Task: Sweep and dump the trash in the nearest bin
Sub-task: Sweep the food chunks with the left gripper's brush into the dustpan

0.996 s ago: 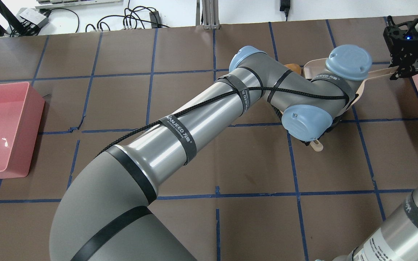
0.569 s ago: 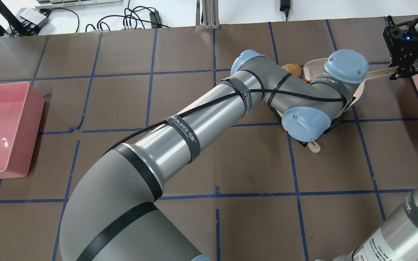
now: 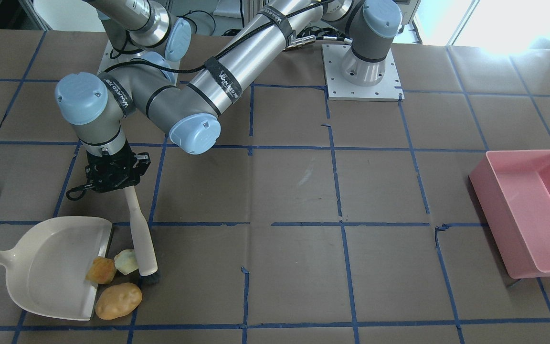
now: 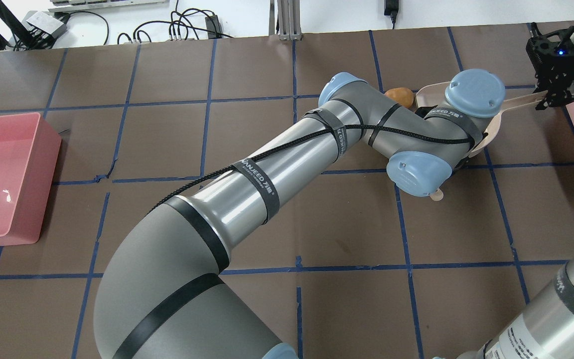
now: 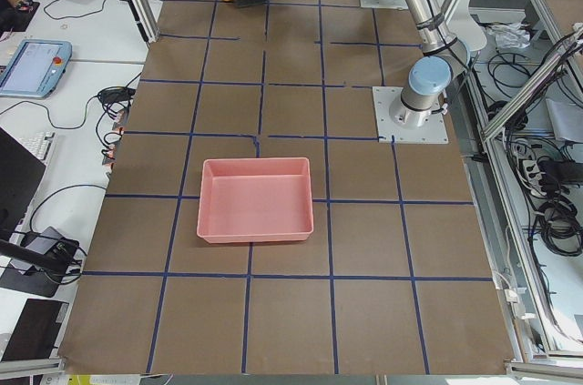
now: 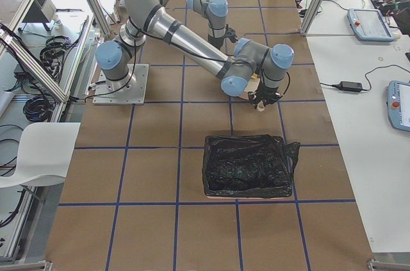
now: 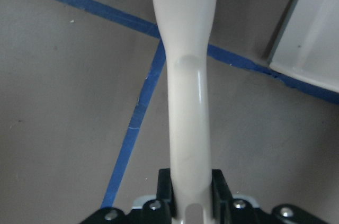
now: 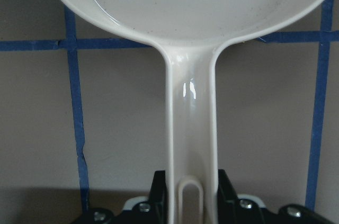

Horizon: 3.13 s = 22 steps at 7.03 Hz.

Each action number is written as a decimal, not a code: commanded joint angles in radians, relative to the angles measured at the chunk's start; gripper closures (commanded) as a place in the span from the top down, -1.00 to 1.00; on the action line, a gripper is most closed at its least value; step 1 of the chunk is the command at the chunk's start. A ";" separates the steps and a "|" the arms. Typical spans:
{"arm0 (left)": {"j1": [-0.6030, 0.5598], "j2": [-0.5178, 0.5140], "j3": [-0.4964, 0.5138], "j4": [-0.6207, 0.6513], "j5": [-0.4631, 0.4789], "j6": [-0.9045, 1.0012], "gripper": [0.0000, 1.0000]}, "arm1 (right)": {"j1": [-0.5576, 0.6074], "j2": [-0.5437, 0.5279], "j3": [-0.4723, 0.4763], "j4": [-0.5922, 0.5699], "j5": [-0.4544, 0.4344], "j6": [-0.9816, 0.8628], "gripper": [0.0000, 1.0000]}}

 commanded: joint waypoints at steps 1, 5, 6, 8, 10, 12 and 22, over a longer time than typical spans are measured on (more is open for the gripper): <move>0.000 -0.012 0.012 0.005 0.001 -0.004 -1.00 | 0.000 0.001 0.000 -0.004 0.002 0.001 -1.00; 0.000 -0.059 0.078 0.002 0.000 0.066 -1.00 | 0.000 0.003 -0.002 -0.007 0.002 0.010 -1.00; 0.000 -0.079 0.106 -0.001 0.003 0.114 -1.00 | 0.000 0.003 -0.002 -0.007 0.004 0.016 -1.00; -0.014 -0.089 0.123 -0.003 0.029 0.221 -1.00 | 0.000 0.003 -0.002 -0.007 0.019 0.021 -1.00; -0.058 -0.096 0.124 -0.003 0.071 0.353 -1.00 | 0.000 0.003 -0.002 -0.007 0.019 0.022 -1.00; -0.090 -0.092 0.129 -0.003 0.096 0.417 -1.00 | 0.000 0.003 -0.002 -0.007 0.019 0.022 -1.00; 0.059 0.060 -0.002 -0.029 0.239 0.452 -1.00 | -0.003 0.000 0.000 -0.007 0.042 0.180 -1.00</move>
